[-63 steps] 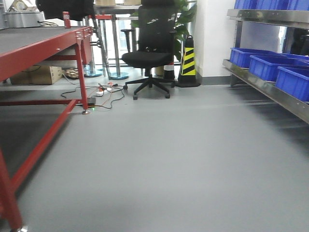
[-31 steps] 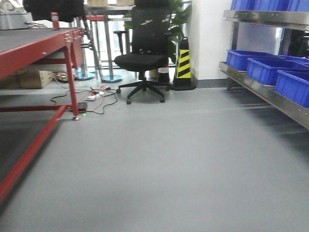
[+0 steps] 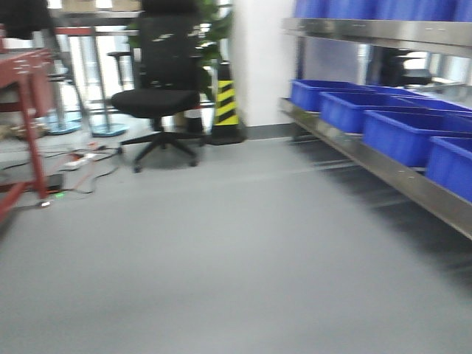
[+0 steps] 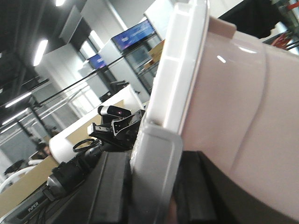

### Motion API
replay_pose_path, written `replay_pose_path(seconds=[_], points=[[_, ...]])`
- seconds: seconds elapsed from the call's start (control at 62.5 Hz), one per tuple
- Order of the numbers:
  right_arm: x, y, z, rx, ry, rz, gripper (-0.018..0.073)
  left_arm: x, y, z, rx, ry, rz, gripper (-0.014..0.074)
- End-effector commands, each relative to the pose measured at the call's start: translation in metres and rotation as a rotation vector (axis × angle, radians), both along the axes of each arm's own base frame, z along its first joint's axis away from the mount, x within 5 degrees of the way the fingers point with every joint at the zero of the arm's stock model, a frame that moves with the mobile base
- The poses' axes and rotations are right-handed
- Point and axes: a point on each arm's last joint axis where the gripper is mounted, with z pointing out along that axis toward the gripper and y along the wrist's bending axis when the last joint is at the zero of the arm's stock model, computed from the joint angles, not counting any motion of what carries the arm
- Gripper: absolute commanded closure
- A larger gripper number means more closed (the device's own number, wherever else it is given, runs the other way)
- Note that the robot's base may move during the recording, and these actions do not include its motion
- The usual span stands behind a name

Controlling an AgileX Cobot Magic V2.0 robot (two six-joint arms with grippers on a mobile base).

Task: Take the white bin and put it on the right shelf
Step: 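Carry the bin with both grippers toward the shelving rack of blue crates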

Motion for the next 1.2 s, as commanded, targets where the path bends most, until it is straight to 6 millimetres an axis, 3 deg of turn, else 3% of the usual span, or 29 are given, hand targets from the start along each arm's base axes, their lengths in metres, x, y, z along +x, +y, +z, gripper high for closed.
replay_pose_path(seconds=[0.0, 1.184], points=[[-0.0204, 0.0074, 0.0236, 0.076, -0.12, 0.102, 0.0382, -0.034, -0.0116, 0.0361, -0.078, -0.143, -0.163, 0.0694], [-0.02, 0.0071, 0.0237, 0.077, -0.119, 0.097, 0.0382, -0.034, -0.0116, 0.0361, -0.078, -0.143, -0.163, 0.0694]])
